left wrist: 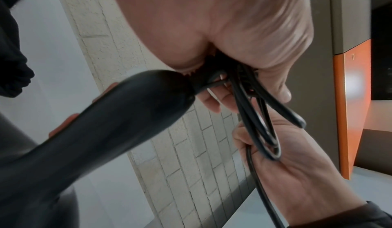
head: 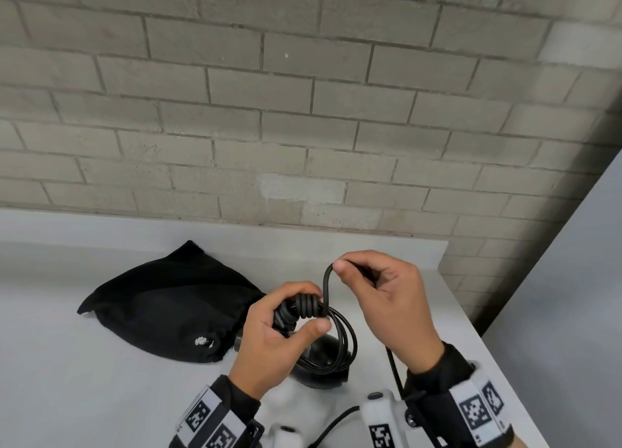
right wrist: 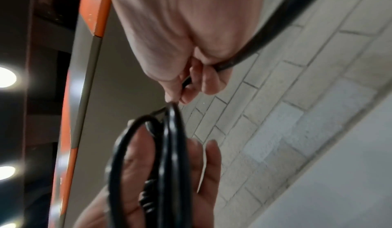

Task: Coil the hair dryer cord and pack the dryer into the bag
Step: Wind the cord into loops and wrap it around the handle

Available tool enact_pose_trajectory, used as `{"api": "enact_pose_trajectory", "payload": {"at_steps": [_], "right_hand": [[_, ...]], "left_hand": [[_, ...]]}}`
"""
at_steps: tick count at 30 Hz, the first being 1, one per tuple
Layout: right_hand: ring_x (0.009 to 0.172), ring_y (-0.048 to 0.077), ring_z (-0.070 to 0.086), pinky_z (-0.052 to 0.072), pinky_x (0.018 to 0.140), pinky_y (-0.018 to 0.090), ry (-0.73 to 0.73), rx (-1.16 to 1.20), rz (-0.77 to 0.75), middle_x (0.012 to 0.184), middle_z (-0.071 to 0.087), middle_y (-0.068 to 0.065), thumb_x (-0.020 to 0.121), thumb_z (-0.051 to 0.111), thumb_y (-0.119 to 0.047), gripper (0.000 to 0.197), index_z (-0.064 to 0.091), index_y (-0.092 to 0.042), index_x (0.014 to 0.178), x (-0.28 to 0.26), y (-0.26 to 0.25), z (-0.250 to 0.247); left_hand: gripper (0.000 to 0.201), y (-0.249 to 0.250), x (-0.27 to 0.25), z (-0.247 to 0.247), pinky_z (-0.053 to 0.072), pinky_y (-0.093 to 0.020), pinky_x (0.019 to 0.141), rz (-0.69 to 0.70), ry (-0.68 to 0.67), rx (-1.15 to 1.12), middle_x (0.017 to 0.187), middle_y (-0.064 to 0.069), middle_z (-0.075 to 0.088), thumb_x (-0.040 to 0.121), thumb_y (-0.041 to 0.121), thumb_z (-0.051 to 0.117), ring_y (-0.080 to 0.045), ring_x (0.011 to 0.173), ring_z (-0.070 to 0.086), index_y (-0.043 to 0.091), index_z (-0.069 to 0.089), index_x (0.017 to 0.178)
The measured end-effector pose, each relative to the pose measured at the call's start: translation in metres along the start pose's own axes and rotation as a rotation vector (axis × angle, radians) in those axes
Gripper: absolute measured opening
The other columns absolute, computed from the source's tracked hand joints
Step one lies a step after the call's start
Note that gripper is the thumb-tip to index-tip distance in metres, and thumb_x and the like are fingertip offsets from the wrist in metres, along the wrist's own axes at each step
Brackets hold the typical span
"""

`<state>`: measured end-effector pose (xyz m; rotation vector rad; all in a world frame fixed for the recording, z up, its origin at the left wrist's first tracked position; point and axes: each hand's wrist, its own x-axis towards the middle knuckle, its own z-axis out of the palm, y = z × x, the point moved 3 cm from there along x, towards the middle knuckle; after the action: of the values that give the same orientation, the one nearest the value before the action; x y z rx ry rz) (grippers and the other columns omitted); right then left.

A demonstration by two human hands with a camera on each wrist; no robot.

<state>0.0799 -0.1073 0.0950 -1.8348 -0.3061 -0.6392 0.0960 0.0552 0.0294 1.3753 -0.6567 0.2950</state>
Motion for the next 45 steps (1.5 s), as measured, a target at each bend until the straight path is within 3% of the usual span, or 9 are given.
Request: {"api": "enact_pose_trajectory", "payload": {"at_steps": [6, 9, 14, 17, 22, 31, 35, 40, 45], "right_hand": [[0.052, 0.008, 0.051, 0.04, 0.05, 0.023, 0.091, 0.277, 0.37, 0.063, 0.066, -0.002, 0.084, 0.074, -0.019, 0.004, 0.075, -0.015, 0.085, -0.018, 0.022, 0.017], [0.064, 0.022, 0.054, 0.046, 0.063, 0.033, 0.081, 0.357, 0.46, 0.07, 0.068, 0.008, 0.086, 0.071, -0.019, 0.006, 0.073, -0.014, 0.084, -0.029, 0.028, 0.025], [0.084, 0.017, 0.069, 0.052, 0.078, 0.029, -0.139, 0.454, 0.393, 0.09, 0.075, 0.002, 0.089, 0.065, -0.044, 0.036, 0.073, -0.015, 0.107, -0.044, 0.024, 0.023], [0.09, 0.018, 0.071, 0.053, 0.08, 0.026, -0.29, 0.347, 0.307, 0.098, 0.075, 0.003, 0.084, 0.075, -0.018, 0.033, 0.068, -0.014, 0.117, -0.055, 0.02, 0.024], [0.075, 0.017, 0.067, 0.054, 0.073, 0.035, -0.131, 0.084, 0.2, 0.078, 0.071, -0.002, 0.087, 0.071, -0.013, 0.016, 0.074, -0.028, 0.09, -0.053, 0.024, 0.021], [0.076, 0.016, 0.063, 0.048, 0.068, 0.019, -0.018, -0.081, 0.055, 0.078, 0.066, -0.01, 0.086, 0.07, -0.004, 0.03, 0.075, -0.03, 0.099, -0.048, 0.025, 0.016], [0.077, 0.013, 0.063, 0.046, 0.069, 0.015, -0.049, -0.07, 0.038, 0.08, 0.067, -0.012, 0.087, 0.07, -0.005, 0.029, 0.075, -0.03, 0.101, -0.048, 0.02, 0.015], [0.064, 0.01, 0.063, 0.049, 0.066, 0.022, -0.225, 0.162, 0.183, 0.075, 0.07, -0.002, 0.085, 0.072, -0.006, 0.022, 0.076, -0.027, 0.093, -0.044, 0.013, 0.009], [0.061, 0.017, 0.063, 0.052, 0.067, 0.024, -0.314, 0.379, 0.331, 0.073, 0.068, 0.005, 0.08, 0.074, 0.001, 0.02, 0.073, -0.01, 0.097, -0.044, 0.02, 0.01]], "left_hand": [[0.025, 0.001, -0.002, 0.0, 0.058, -0.054, 0.061, 0.018, 0.078, 0.055, 0.088, 0.002, 0.069, 0.072, 0.032, 0.082, -0.023, 0.078, 0.066, 0.028, 0.071, 0.094], [0.024, 0.002, -0.005, 0.002, 0.058, -0.037, 0.071, 0.061, 0.106, 0.076, 0.087, 0.004, 0.07, 0.074, 0.033, 0.08, -0.019, 0.079, 0.067, 0.027, 0.07, 0.094], [0.026, 0.002, -0.006, 0.005, 0.053, -0.022, 0.077, 0.069, 0.16, 0.08, 0.088, 0.005, 0.07, 0.077, 0.04, 0.078, -0.018, 0.082, 0.067, 0.024, 0.069, 0.096], [0.021, 0.0, -0.004, 0.002, 0.053, -0.028, 0.078, 0.069, 0.185, 0.098, 0.089, 0.001, 0.068, 0.079, 0.035, 0.075, -0.023, 0.084, 0.067, 0.024, 0.068, 0.096], [0.022, 0.005, -0.004, 0.004, 0.053, -0.031, 0.083, 0.072, 0.192, 0.197, 0.099, 0.004, 0.065, 0.08, 0.036, 0.074, -0.024, 0.095, 0.066, 0.023, 0.07, 0.097], [0.017, 0.012, 0.0, -0.002, 0.054, -0.029, 0.073, -0.12, 0.004, 0.392, 0.09, 0.015, 0.067, 0.09, 0.037, 0.069, -0.011, 0.085, 0.066, 0.026, 0.059, 0.096], [0.038, 0.013, -0.001, -0.002, 0.054, -0.03, 0.078, -0.219, -0.106, 0.404, 0.105, 0.029, 0.06, 0.094, 0.04, 0.061, -0.014, 0.084, 0.065, 0.033, 0.045, 0.128], [0.049, 0.01, -0.002, -0.002, 0.056, -0.042, 0.088, -0.162, -0.159, 0.269, 0.115, 0.012, 0.069, 0.094, 0.049, 0.055, -0.019, 0.098, 0.07, 0.035, 0.046, 0.141], [0.041, 0.007, -0.005, 0.002, 0.055, -0.027, 0.088, -0.129, -0.094, 0.068, 0.115, -0.003, 0.071, 0.091, 0.034, 0.06, -0.022, 0.102, 0.07, 0.023, 0.06, 0.13]]}}
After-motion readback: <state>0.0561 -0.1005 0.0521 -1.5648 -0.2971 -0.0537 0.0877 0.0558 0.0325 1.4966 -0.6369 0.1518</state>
